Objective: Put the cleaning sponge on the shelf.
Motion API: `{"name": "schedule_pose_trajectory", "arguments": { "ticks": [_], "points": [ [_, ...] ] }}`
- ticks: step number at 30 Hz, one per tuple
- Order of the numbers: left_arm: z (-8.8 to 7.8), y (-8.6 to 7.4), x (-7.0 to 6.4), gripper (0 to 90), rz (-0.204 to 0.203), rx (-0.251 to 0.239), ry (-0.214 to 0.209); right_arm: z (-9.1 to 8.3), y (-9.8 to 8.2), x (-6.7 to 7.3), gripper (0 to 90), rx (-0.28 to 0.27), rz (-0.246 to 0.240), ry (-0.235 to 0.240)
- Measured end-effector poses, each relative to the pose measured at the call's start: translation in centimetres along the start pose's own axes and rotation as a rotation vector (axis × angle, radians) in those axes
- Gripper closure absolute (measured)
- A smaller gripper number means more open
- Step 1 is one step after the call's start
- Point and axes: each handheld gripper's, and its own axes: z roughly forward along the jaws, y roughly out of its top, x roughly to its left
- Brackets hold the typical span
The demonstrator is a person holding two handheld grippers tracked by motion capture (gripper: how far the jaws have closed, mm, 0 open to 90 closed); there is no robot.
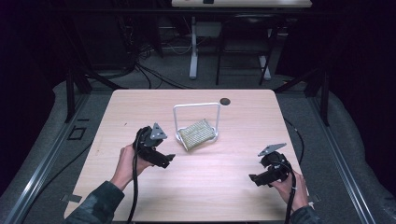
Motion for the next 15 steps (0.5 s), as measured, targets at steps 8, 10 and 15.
{"name": "schedule_pose_trajectory", "arguments": {
  "ticks": [8,10,15],
  "points": [
    [-1.8,-2.0,0.4,0.2,-0.066,0.006,0.012,-0.2,0.0,0.0,8.1,-0.003,0.0,-0.005],
    [-2.2,-2.6,0.5,0.2,-0.079,0.012,0.02,-0.2,0.0,-0.1,8.2,-0.001,0.001,-0.005],
    [-3.1,-4.5,0.4,0.2,-0.106,0.026,0.022,-0.3,0.1,0.0,8.2,-0.003,-0.002,-0.008]
  ]
}}
